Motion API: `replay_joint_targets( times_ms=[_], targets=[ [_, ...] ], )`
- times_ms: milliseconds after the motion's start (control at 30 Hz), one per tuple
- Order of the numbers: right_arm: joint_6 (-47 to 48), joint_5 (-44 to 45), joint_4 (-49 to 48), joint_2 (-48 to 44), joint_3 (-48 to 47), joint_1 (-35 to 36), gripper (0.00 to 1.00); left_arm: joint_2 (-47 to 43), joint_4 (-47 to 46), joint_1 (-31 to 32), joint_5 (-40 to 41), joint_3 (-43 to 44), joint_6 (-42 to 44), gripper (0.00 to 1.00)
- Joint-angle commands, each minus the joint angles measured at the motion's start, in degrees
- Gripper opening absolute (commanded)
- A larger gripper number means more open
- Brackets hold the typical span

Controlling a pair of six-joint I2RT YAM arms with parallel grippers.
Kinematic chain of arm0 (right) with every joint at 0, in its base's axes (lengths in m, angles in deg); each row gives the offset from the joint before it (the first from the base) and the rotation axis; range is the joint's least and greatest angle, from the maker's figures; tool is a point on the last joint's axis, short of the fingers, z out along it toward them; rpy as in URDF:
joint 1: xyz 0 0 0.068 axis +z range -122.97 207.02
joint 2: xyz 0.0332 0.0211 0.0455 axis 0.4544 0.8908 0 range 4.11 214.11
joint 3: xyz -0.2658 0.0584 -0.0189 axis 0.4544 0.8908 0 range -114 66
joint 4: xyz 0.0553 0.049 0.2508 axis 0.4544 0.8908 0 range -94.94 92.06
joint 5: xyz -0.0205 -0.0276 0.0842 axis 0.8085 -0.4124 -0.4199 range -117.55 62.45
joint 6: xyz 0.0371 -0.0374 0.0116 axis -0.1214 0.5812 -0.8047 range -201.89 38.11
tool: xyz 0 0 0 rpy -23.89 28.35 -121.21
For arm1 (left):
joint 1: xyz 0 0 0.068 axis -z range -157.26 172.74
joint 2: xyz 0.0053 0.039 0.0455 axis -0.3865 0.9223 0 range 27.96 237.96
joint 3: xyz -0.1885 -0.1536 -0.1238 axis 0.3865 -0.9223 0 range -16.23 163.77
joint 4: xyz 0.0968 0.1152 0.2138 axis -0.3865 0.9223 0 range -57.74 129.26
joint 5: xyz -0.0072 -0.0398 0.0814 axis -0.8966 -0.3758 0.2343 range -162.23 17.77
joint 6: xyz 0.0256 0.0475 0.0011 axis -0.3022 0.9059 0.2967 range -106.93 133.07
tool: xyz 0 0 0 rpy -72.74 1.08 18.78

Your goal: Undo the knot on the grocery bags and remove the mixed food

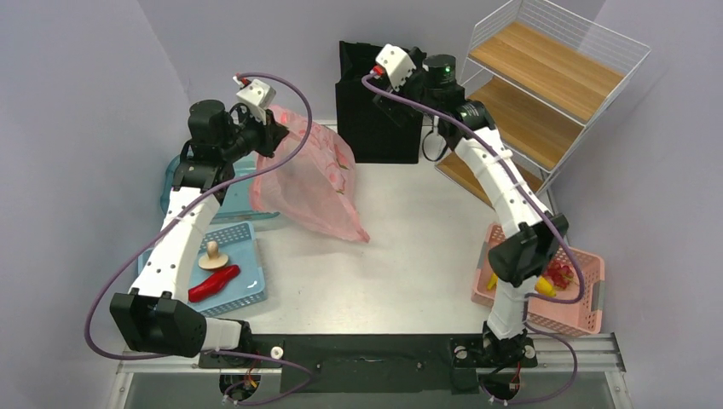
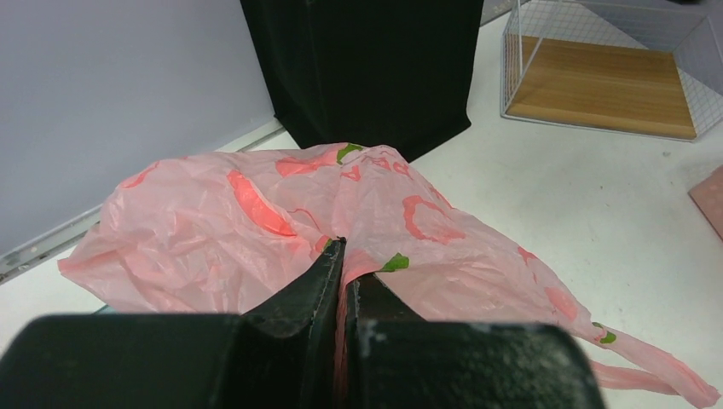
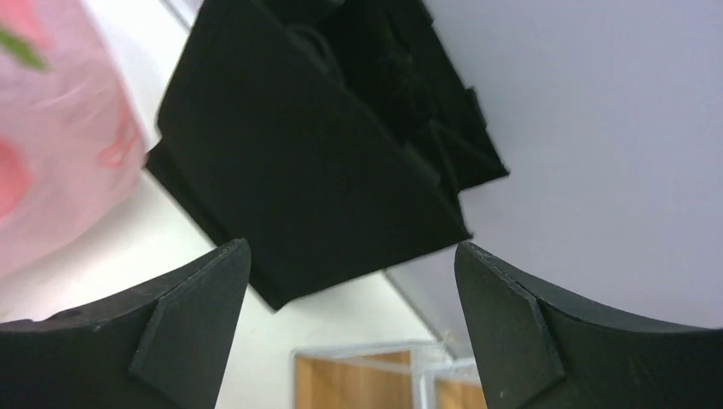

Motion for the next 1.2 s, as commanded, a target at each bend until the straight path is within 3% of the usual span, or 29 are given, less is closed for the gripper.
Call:
replay_joint_targets(
  times_ms=[0,433,633,833,933,1067,1100,1167],
  targets=[
    [6.6,-0.8,-5.7,7.2,-10.7,-0.1,0.86,-2.9,1.3,-0.2,-1.3,-1.0,-0.2,0.00],
    [18.0,-7.4,-9.0,23.4,-24.2,-2.2,0.87,-3.8,0.6,-0.2,-2.7,-3.0,-1.8,0.00],
    [23.6,-10.9,-8.6,25.5,-20.7,-2.4,0.86,-4.7,1.8,-0.2,-1.8,-4.0,-0.8,0.00],
    [29.2,-12.7,-2.2,28.0,-21.1,-2.4,0.80,-4.9,2.8,-0.3,-0.9,-3.1,0.7,0.00],
    [32.0,-12.6,2.0,27.3,-19.3,-2.1,0.70,-5.1,3.7,-0.6,-0.4,-2.5,1.7,0.00],
    [35.2,-12.9,5.8,23.4,-14.1,-1.4,0.46,-6.1,3.4,-1.3,0.2,-2.1,1.9,0.00],
    [35.7,-13.0,6.5,22.0,-13.2,-1.2,0.24,-6.5,3.2,-1.7,0.2,-1.9,1.6,0.00],
    [35.4,-12.7,6.6,19.8,-10.5,-1.0,0.02,-6.8,2.9,-2.7,0.1,-0.9,0.9,0.00]
  ],
)
